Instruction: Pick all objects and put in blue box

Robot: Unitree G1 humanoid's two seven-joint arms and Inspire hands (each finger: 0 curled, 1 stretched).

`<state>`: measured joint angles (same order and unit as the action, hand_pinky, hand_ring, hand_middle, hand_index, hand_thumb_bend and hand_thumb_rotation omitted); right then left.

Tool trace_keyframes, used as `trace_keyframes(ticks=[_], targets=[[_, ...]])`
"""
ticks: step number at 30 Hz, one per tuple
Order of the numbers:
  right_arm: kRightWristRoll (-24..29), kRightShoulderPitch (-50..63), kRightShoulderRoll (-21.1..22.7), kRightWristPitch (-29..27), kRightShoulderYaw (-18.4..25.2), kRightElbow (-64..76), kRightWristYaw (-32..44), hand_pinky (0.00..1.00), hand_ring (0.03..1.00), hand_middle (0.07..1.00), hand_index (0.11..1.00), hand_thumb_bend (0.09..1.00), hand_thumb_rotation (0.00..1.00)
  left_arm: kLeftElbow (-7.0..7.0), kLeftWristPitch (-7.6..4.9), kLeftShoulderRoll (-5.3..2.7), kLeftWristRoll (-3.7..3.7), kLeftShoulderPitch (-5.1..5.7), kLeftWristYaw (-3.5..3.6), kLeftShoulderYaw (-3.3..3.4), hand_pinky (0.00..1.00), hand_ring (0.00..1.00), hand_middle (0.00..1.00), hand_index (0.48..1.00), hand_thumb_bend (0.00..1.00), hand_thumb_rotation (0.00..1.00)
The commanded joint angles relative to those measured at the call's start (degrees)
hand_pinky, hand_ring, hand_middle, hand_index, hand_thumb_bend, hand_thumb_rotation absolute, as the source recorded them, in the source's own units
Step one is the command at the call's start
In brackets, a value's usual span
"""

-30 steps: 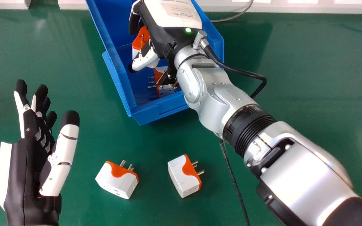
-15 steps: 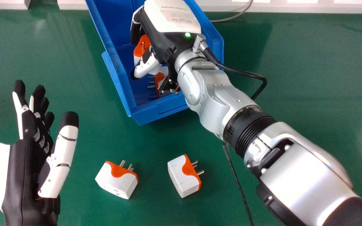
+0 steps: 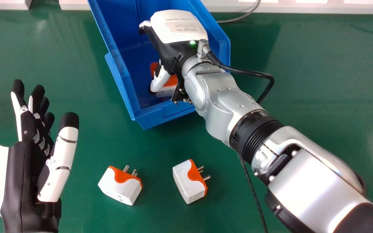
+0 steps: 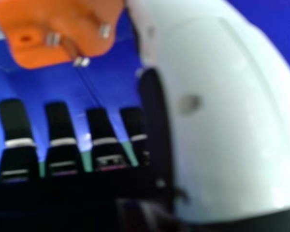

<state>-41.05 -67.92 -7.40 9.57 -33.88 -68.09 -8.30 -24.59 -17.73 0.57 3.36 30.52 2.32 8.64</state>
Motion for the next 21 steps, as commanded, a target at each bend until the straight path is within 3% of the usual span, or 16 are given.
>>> trace_keyframes(ticks=[1,8,16,21], targets=[[-0.58,-2.10,0.24,0.47,-0.26,1.52,-0.23,0.85,0.963,0.994,0.960,0.540,0.16,-0.95,-0.37,0.20,-0.15,-0.26,-0.28,0.41,1.00,1.00,1.00,0.990,0.43,0.64],[-0.57,-1.81,0.49,0.97,-0.28,1.90,-1.72,0.85,0.952,0.982,0.950,0.523,0.17,-0.33,-0.86,0.11,0.33,-0.86,-0.04,0.42,1.00,1.00,1.00,0.989,0.43,0.64],[0.17,-0.27,1.40,0.93,0.80,4.74,-4.07,0.82,0.945,0.976,0.944,0.498,0.14,-0.07,-1.16,-0.17,0.00,-1.04,-0.24,0.19,1.00,1.00,1.00,0.985,0.45,0.63],[-0.04,1.87,2.84,1.28,1.24,9.96,-5.15,0.81,0.945,0.979,0.951,0.434,0.06,0.09,-1.40,-0.11,-0.16,-1.12,-0.21,0.16,1.00,1.00,1.00,0.987,0.45,0.64]])
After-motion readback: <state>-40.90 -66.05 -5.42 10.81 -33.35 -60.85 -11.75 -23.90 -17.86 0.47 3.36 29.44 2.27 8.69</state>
